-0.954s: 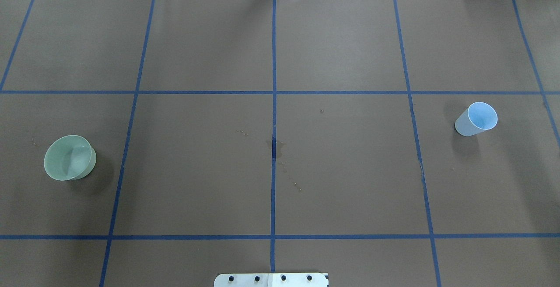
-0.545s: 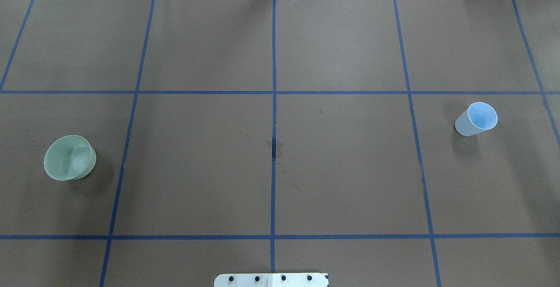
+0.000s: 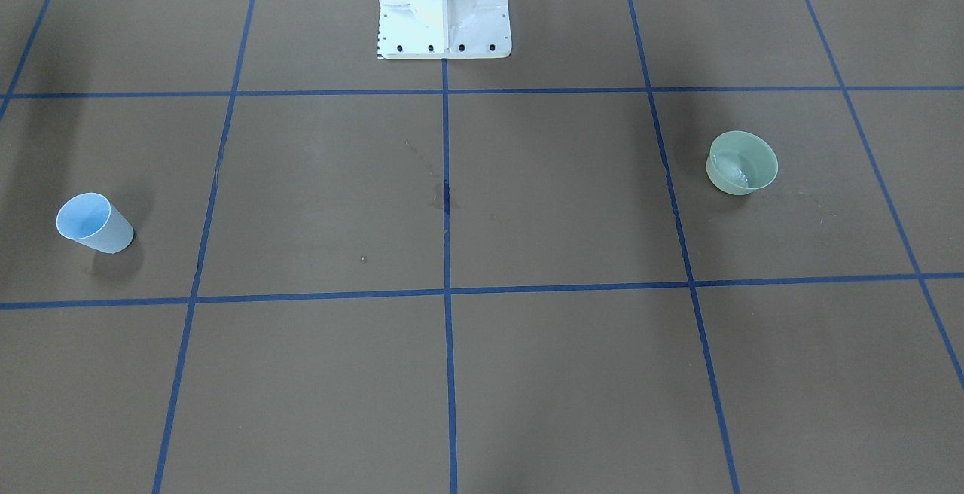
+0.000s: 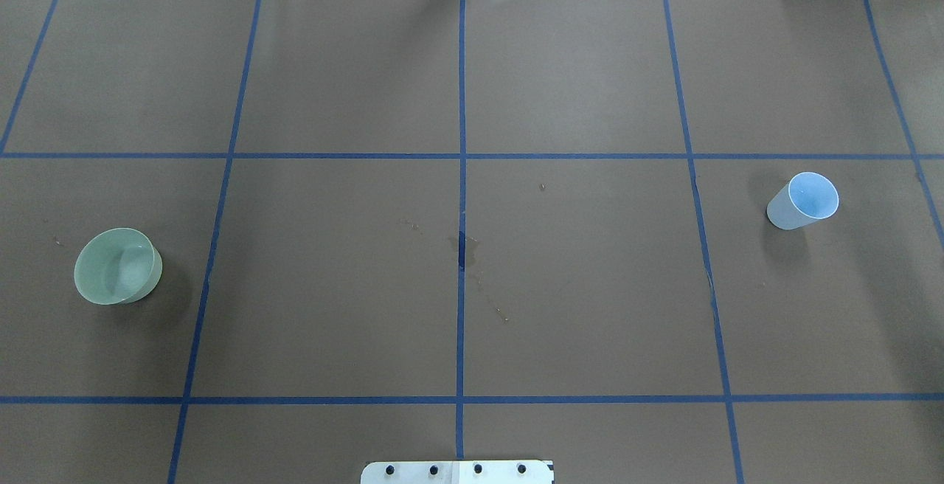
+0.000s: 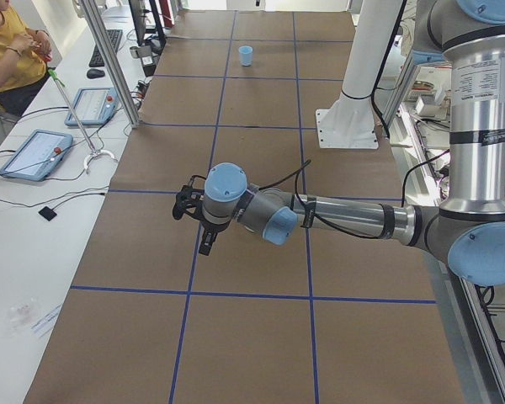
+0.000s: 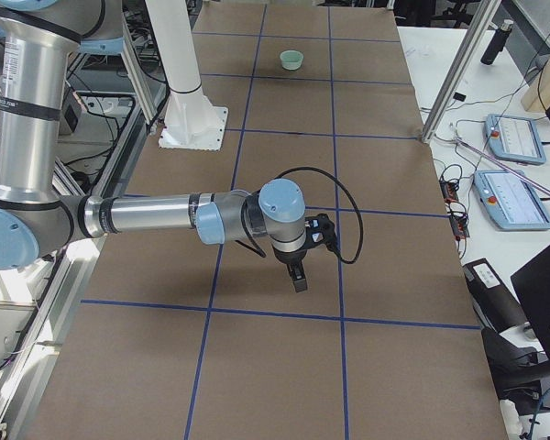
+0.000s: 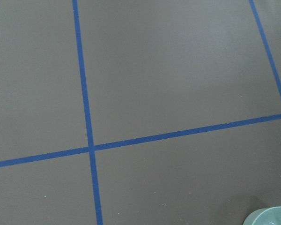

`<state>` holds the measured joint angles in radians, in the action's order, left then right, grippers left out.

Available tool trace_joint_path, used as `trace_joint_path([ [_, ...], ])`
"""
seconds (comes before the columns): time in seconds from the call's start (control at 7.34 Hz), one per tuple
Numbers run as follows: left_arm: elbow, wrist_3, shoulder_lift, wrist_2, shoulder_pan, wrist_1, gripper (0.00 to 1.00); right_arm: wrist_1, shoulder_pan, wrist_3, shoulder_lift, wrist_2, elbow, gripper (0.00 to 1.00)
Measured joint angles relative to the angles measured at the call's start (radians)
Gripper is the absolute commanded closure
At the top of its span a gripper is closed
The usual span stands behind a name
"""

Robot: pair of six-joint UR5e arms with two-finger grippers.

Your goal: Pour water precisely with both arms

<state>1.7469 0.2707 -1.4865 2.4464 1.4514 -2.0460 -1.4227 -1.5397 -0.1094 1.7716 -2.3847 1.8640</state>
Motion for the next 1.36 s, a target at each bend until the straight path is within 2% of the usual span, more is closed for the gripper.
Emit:
trace_joint_path([
  [0.27,-0.003,0.181,0.002,-0.023,-0.121,-0.113,0.00,0.011,0.001,0.020,0.000,-0.005,-0.004,0.00],
  [0.82,-0.012,0.415,0.016,-0.248,-0.430,-0.194,0.00,0.013,0.000,0.024,0.000,-0.006,-0.003,0.00],
  [0.95,-0.013,0.445,0.029,-0.290,-0.496,-0.216,0.04,0.013,0.000,0.025,0.001,-0.006,-0.003,0.00],
  [1.23,-0.016,0.473,0.046,-0.336,-0.573,-0.243,0.54,0.012,0.000,0.025,0.001,-0.007,-0.001,0.00],
  [1.36,-0.022,0.473,0.048,-0.342,-0.587,-0.246,0.85,0.012,0.000,0.025,0.000,-0.007,0.000,0.00],
])
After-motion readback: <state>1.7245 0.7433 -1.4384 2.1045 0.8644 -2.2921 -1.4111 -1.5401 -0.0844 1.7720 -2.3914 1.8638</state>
